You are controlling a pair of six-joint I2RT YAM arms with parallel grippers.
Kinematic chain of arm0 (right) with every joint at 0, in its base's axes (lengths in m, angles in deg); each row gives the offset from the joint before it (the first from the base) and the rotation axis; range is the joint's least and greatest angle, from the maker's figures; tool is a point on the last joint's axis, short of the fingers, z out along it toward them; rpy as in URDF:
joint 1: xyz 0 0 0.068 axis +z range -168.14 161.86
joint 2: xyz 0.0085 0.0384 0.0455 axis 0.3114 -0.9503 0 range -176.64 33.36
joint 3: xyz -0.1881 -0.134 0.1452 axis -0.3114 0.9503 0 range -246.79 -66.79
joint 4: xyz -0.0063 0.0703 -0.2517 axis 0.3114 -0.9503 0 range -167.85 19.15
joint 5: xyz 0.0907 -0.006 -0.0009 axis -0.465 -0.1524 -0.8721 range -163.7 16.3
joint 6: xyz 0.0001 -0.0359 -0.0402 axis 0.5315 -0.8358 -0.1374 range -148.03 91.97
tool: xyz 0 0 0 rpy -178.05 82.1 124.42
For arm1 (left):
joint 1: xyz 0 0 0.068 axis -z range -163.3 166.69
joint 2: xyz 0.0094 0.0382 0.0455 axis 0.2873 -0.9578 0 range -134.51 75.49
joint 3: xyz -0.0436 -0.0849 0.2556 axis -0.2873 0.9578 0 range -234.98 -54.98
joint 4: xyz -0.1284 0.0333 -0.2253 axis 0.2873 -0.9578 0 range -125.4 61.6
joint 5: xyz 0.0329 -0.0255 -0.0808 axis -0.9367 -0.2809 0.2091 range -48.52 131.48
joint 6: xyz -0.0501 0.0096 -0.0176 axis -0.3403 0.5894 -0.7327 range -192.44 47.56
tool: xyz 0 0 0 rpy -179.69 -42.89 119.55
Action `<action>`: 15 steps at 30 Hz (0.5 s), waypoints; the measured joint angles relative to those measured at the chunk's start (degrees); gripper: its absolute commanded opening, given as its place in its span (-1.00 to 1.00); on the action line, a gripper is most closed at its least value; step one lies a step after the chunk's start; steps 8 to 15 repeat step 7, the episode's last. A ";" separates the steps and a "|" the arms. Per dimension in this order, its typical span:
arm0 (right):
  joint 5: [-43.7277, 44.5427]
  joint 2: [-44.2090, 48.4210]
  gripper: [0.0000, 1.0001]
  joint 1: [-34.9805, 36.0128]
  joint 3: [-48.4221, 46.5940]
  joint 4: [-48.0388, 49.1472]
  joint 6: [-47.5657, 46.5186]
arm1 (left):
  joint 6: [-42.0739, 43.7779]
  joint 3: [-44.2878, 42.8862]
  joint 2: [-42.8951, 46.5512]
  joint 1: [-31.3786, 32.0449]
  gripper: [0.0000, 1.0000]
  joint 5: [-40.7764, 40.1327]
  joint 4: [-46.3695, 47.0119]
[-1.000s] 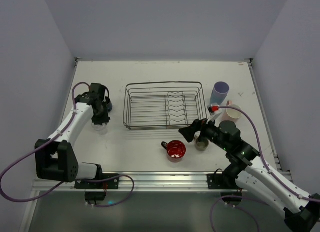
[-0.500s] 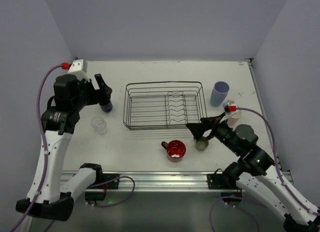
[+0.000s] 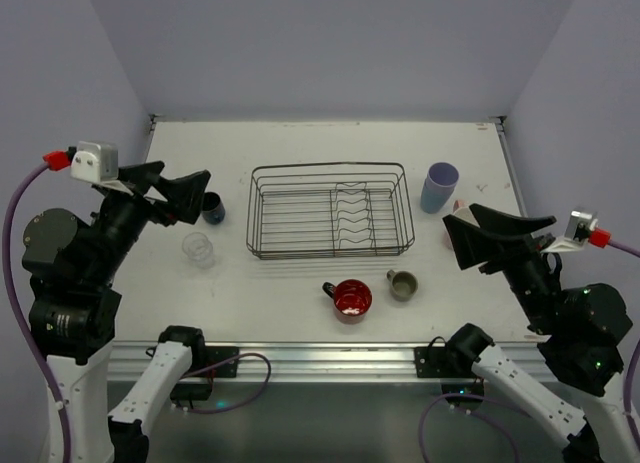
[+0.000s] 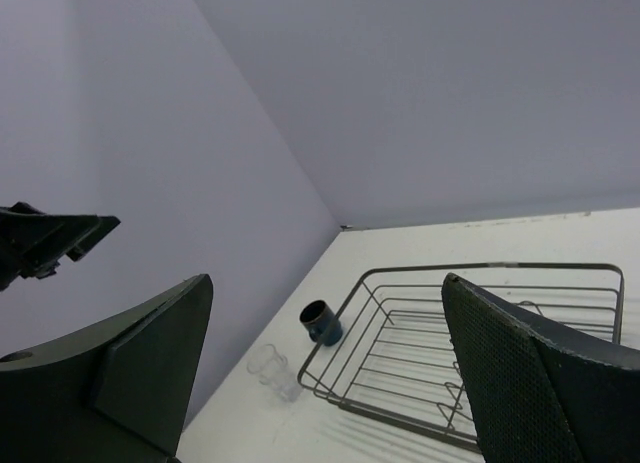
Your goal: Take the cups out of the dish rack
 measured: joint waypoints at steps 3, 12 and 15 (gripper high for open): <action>0.72 -0.11 0.98 0.00 -0.90 -0.66 -0.02 | 0.33 0.02 0.72 0.00 1.00 1.03 1.09; 1.03 -1.38 0.98 0.00 -1.29 -2.21 -0.02 | 0.48 2.36 1.57 0.00 1.00 2.03 3.15; 1.03 -1.38 0.98 0.00 -1.29 -2.21 -0.02 | 0.48 2.36 1.57 0.00 1.00 2.03 3.15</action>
